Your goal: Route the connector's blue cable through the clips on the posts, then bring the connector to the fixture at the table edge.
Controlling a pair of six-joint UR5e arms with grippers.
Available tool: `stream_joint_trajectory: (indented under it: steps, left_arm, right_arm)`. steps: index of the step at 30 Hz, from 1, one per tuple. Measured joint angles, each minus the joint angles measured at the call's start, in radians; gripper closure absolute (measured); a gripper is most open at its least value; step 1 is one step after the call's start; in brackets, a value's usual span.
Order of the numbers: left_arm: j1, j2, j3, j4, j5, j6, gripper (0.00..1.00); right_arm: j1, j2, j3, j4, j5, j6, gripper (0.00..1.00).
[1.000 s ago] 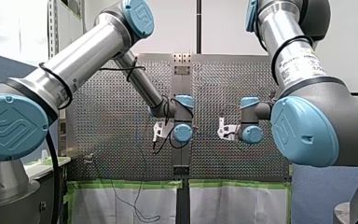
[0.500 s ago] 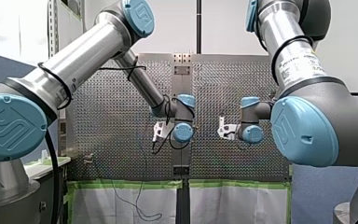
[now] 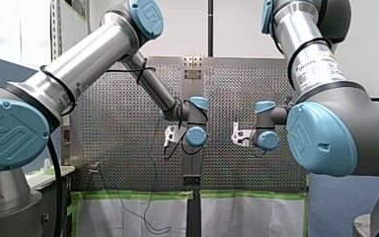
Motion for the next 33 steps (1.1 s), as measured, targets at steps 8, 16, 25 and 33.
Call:
stream_joint_trajectory:
  steps: [8, 16, 25, 33]
  left_arm:
    - [0.002, 0.000, 0.010, 0.002, 0.000, -0.005, 0.98]
    - [0.007, -0.001, 0.014, 0.022, 0.001, -0.006, 0.98]
    - [0.020, -0.003, 0.014, 0.055, 0.004, 0.012, 0.98]
    - [0.042, -0.028, 0.038, 0.057, 0.024, 0.022, 0.98]
  right_arm:
    - [-0.010, -0.001, -0.017, 0.018, 0.000, -0.001, 1.00]
    - [-0.015, -0.001, -0.022, 0.021, -0.004, 0.000, 1.00]
    - [-0.015, -0.001, -0.023, 0.010, -0.036, 0.004, 1.00]
    - [-0.015, 0.000, -0.027, 0.005, -0.039, 0.006, 1.00]
